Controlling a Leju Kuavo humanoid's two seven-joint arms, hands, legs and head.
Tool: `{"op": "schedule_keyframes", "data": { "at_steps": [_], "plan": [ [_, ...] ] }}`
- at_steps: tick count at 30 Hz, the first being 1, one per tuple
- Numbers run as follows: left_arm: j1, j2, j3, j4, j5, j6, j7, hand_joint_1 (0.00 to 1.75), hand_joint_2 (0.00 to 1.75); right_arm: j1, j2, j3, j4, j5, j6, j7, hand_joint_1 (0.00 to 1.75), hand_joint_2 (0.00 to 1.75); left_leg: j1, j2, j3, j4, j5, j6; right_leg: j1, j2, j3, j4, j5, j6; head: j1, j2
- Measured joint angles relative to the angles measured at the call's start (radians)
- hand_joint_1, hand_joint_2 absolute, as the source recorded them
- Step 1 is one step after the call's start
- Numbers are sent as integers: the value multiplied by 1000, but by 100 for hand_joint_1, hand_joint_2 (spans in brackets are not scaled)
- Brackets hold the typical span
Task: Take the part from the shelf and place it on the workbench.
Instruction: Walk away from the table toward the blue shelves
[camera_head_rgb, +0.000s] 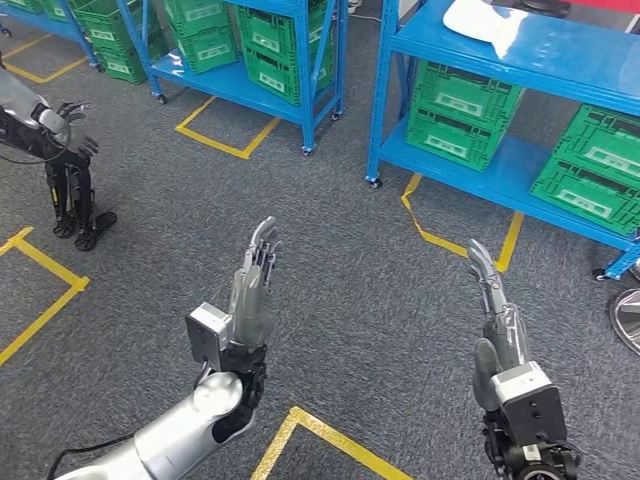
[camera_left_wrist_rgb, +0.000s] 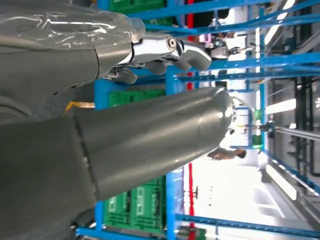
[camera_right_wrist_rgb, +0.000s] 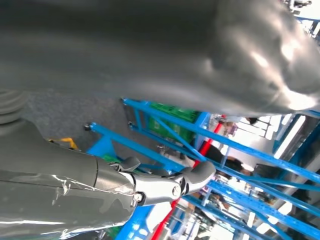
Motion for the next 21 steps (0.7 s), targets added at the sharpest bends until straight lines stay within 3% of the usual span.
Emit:
{"op": "schedule_keyframes", "data": {
  "at_steps": [3,4,5,7,8,9,10,11,13,14,16,18,19,20,21],
  "plan": [
    [0,-1,0,0,0,-1,0,0,0,1,0,-3,0,-2,0,-1,0,0,4,11,12,-3,-7,-3,-10,-19,-102,187,-78,9,7,0],
    [1,-1,0,0,0,-2,0,0,0,4,1,-3,0,-2,0,-1,0,0,7,14,16,-3,-11,-9,-16,-23,-125,224,-88,12,7,0],
    [2,-1,0,0,0,-2,0,0,0,6,1,-3,1,-2,0,-1,0,0,11,15,21,-3,-16,-16,-23,-26,-130,225,-78,16,7,0],
    [4,-1,0,0,0,-2,0,0,0,8,1,-4,1,-2,0,-1,0,0,22,17,35,0,-28,-37,-41,-32,-85,121,-12,30,7,0],
    [5,0,0,0,0,-2,0,0,0,8,1,-4,2,-2,-1,-1,0,0,26,17,41,4,-36,-49,-46,-34,-57,57,10,41,10,0],
    [4,0,0,0,0,-2,0,0,0,8,1,-4,3,-2,-1,-1,0,0,28,17,43,10,-45,-61,-48,-35,-32,5,16,43,12,0],
    [4,0,0,0,0,-2,0,0,0,10,2,-4,5,-1,-1,-1,0,0,29,17,43,17,-54,-72,-48,-35,-17,-26,16,38,11,0],
    [4,1,0,0,0,-2,-1,0,0,12,4,-4,6,-1,-2,-1,0,0,30,17,44,23,-61,-81,-43,-35,-12,-28,0,28,8,0],
    [3,1,0,0,0,-3,-1,0,0,15,7,-5,6,1,-4,0,0,0,34,18,39,40,-62,-92,-38,-29,-5,-22,-4,4,-5,0],
    [2,1,0,-1,0,-4,-1,0,0,15,7,-6,6,1,-4,0,0,0,36,20,21,73,-51,-95,-35,-26,1,-21,-11,-3,-11,0],
    [-1,0,-1,-1,0,-6,-2,0,0,15,8,-7,5,3,-5,-1,0,0,36,22,-68,202,-32,-95,-31,-19,22,-29,-22,-13,-25,0],
    [0,0,-1,-1,0,-6,-2,0,0,16,8,-7,5,4,-6,-1,0,0,26,23,-182,334,-65,-87,-24,-15,51,-41,-38,-20,-35,0],
    [1,1,-1,-1,0,-6,-2,0,0,17,8,-7,5,4,-6,-1,0,0,18,23,-226,365,-92,-82,-21,-12,68,-46,-47,-23,-38,0],
    [1,1,-1,-1,0,-6,-2,0,0,18,8,-7,6,4,-6,-1,0,0,9,22,-254,363,-109,-74,-17,-8,87,-51,-58,-27,-40,0],
    [1,2,-1,-1,0,-5,-1,0,0,19,8,-7,6,4,-6,-1,0,0,-3,21,-266,329,-106,-63,-14,-4,105,-56,-68,-29,-42,0]
  ]
}}
